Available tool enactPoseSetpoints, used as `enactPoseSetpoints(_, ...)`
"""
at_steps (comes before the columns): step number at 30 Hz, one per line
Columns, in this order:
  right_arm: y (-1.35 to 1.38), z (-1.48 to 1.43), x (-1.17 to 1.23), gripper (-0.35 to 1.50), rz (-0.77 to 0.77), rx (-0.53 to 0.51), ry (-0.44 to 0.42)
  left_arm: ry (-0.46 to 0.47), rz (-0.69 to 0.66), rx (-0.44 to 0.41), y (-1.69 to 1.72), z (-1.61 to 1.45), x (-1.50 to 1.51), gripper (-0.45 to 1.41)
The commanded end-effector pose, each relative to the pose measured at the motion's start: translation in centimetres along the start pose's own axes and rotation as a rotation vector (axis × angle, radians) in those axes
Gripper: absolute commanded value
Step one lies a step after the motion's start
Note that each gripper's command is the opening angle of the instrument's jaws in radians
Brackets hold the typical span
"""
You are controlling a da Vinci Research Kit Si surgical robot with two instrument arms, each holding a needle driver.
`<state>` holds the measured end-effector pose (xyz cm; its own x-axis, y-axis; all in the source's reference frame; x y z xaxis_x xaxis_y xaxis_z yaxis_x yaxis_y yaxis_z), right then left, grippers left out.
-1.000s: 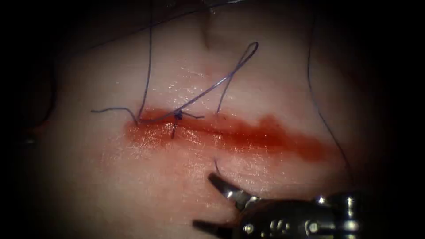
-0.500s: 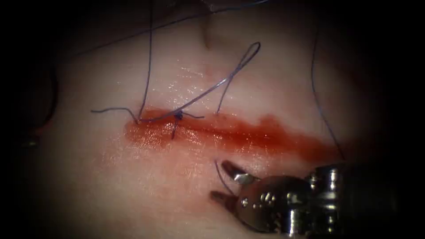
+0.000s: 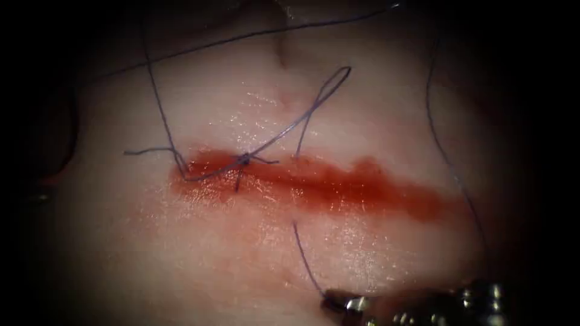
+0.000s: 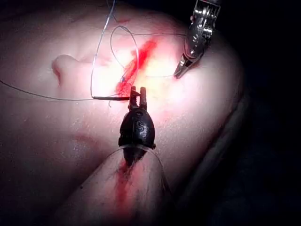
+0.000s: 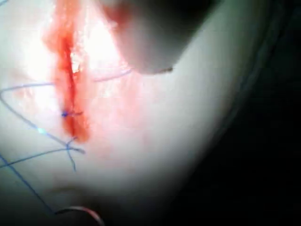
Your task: Wound Closure
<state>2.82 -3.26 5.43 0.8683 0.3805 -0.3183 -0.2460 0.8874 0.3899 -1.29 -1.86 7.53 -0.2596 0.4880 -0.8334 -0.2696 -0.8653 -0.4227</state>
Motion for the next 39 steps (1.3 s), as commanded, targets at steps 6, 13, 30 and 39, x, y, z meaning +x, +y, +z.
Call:
enactPoseSetpoints(6,-0.72,-0.34,-0.09,-0.35,-0.070,0.217,-0.053,0.000,-0.004,-0.004,0.05,0.05,-0.07,-0.45)
enactPoseSetpoints(13,-0.90,-0.80,-0.10,-0.35,-0.122,0.290,-0.010,0.000,-0.004,-0.005,0.04,0.04,-0.07,-0.45)
enactPoseSetpoints(30,0.10,-1.30,0.32,1.30,-0.083,0.156,0.718,0.000,-0.004,-0.005,0.04,0.04,-0.07,-0.45)
enactPoseSetpoints(39,0.51,-1.18,0.17,1.21,0.161,0.160,0.752,0.000,-0.004,-0.005,0.04,0.04,-0.07,-0.45)
